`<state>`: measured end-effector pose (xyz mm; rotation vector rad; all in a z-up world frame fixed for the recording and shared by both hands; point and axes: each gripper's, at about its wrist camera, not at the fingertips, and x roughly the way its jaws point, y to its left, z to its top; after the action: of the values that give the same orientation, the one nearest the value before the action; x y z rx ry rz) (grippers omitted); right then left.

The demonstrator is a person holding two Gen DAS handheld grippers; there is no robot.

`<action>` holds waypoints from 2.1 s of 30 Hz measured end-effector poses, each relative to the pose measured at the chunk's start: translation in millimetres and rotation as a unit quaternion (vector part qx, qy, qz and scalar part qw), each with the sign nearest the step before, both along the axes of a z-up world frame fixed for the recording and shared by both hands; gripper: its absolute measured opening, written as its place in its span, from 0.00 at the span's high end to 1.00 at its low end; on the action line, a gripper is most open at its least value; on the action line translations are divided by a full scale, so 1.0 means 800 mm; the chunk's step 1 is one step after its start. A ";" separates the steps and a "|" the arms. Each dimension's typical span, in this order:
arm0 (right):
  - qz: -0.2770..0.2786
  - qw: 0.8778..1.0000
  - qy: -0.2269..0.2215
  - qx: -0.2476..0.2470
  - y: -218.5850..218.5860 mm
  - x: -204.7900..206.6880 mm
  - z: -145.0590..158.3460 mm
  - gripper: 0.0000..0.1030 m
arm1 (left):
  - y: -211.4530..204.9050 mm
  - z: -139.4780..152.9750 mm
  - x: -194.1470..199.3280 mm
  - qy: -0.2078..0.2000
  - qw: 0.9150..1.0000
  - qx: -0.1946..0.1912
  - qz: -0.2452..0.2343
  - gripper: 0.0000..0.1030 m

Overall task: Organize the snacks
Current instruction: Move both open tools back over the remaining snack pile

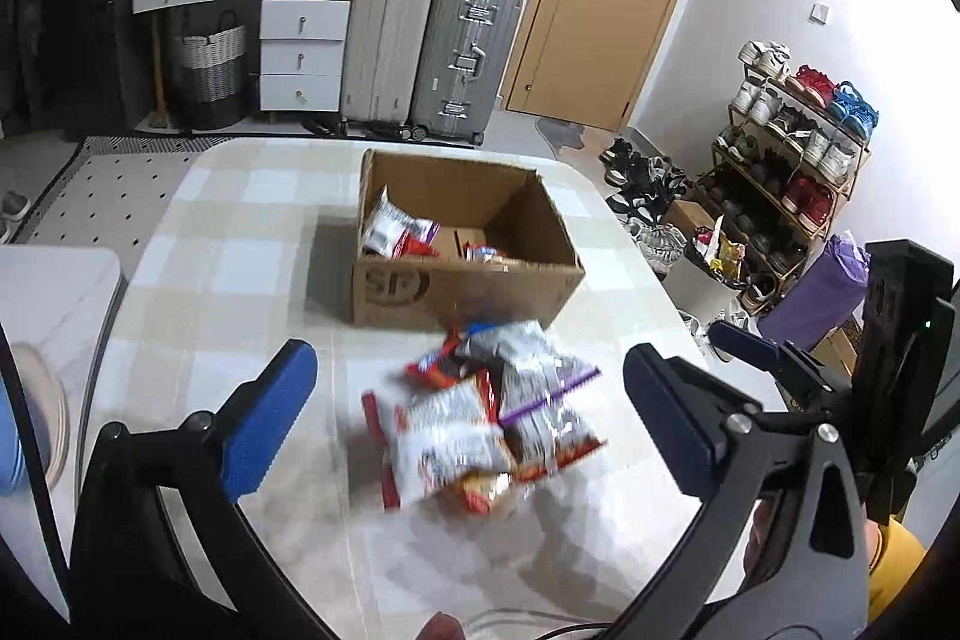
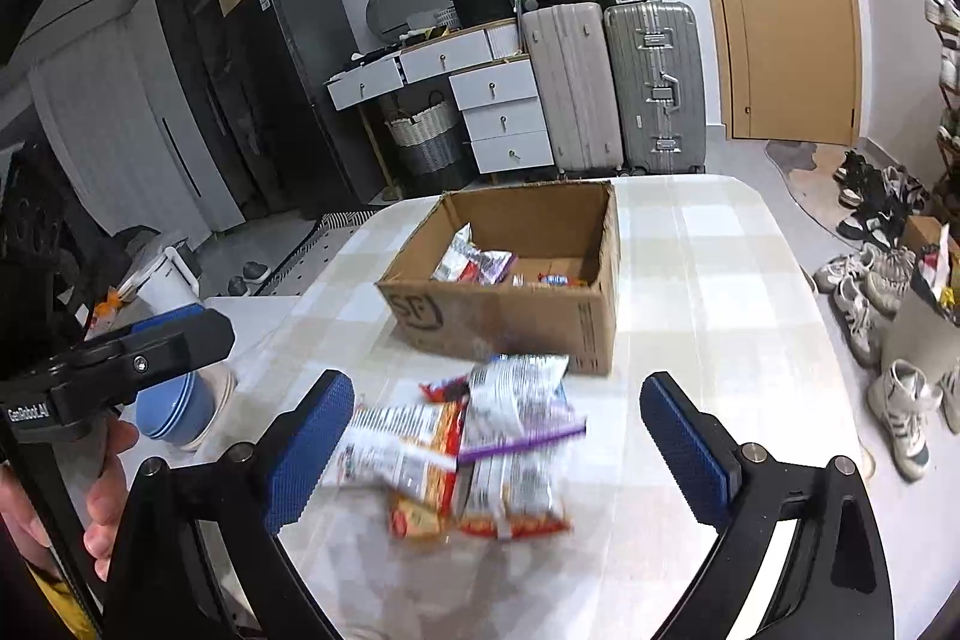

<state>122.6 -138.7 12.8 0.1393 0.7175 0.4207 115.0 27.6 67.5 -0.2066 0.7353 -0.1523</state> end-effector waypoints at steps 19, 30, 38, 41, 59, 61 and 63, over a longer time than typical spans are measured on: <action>0.041 0.996 -0.076 -0.032 0.018 -0.090 -0.039 0.03 | -0.013 -0.080 -0.118 -0.052 0.990 0.119 0.058 0.01; 0.006 0.999 -0.039 0.013 0.000 -0.052 -0.068 0.03 | -0.023 -0.086 -0.095 -0.092 0.983 0.138 0.076 0.01; 0.006 0.999 -0.047 0.023 0.003 -0.056 -0.059 0.03 | -0.020 -0.097 -0.081 -0.075 0.988 0.114 0.077 0.01; 0.006 0.999 -0.041 0.021 0.003 -0.055 -0.062 0.03 | -0.021 -0.100 -0.080 -0.077 0.987 0.118 0.078 0.01; -0.005 1.000 -0.004 0.005 0.005 -0.037 -0.081 0.03 | 0.015 -0.140 -0.040 -0.006 0.996 0.033 0.078 0.01; -0.003 1.000 0.001 0.007 0.006 -0.034 -0.084 0.03 | 0.019 -0.146 -0.029 0.004 0.997 0.024 0.074 0.01; -0.006 1.000 0.005 0.004 0.006 -0.030 -0.086 0.03 | 0.021 -0.155 -0.014 0.019 0.998 0.014 0.066 0.01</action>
<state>98.3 -133.6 -56.3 0.1543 0.7242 0.4112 103.9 44.3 -56.7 -0.2313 0.7597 -0.0118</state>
